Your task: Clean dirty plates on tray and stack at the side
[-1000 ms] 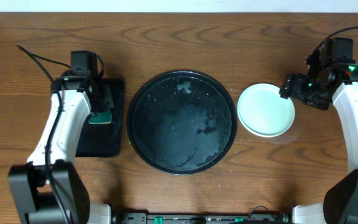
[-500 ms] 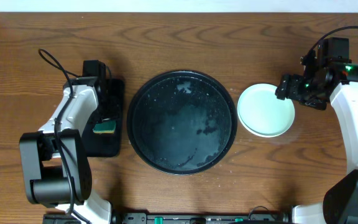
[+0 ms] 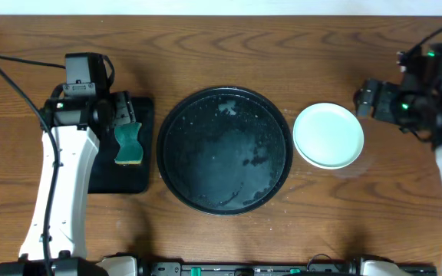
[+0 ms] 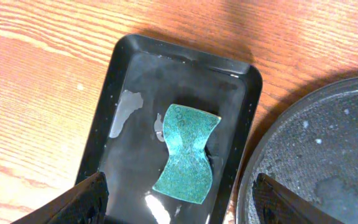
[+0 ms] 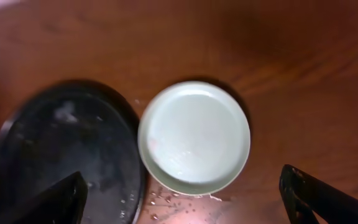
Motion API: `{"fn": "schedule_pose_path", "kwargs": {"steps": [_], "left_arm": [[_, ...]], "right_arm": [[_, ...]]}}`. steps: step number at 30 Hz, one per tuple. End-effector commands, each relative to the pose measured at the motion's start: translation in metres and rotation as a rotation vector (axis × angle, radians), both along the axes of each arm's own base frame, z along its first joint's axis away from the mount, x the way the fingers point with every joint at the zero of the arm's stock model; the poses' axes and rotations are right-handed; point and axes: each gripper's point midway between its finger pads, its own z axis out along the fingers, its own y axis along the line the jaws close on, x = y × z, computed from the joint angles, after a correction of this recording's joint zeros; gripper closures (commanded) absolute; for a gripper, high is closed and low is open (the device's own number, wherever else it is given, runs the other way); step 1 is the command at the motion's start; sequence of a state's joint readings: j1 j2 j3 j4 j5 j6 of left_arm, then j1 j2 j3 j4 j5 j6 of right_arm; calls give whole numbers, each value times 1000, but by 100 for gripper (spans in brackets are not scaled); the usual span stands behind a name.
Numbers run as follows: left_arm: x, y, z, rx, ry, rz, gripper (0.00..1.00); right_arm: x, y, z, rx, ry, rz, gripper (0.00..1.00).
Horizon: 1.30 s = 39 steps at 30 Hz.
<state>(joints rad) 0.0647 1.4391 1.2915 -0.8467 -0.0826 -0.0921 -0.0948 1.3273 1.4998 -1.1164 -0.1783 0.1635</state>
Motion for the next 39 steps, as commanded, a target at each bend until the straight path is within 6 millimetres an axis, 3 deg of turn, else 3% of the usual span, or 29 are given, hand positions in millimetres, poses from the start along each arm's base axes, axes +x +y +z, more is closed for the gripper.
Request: {"fn": "schedule_pose_path", "kwargs": {"steps": [1, 5, 11, 14, 19, 22, 29, 33, 39], "left_arm": [[0, 3, 0, 14, 6, 1, 25], [0, 3, 0, 14, 7, 1, 25], [0, 3, 0, 14, 7, 1, 24], [0, 3, 0, 14, 7, 1, 25], [0, 3, 0, 14, 6, 1, 24], [0, 3, 0, 14, 7, 1, 24], [0, 3, 0, 14, 6, 1, 24], [0, 3, 0, 14, 7, 1, 24], [0, 3, 0, 14, 7, 1, 24]], "right_arm": [[-22, 10, 50, -8, -159, 41, 1], [-54, 13, 87, -21, -295, 41, 1], [-98, 16, 124, -37, -453, 41, 1], [-121, 14, 130, -74, -484, 32, 1], [-142, 12, 128, -140, -493, 64, 1], [-140, 8, 120, -156, -482, 51, 1], [-108, 5, 84, -249, -601, 97, 1], [-94, 5, 52, -262, -739, 91, 1], [-89, 14, -13, -262, -877, 113, 1]]}}
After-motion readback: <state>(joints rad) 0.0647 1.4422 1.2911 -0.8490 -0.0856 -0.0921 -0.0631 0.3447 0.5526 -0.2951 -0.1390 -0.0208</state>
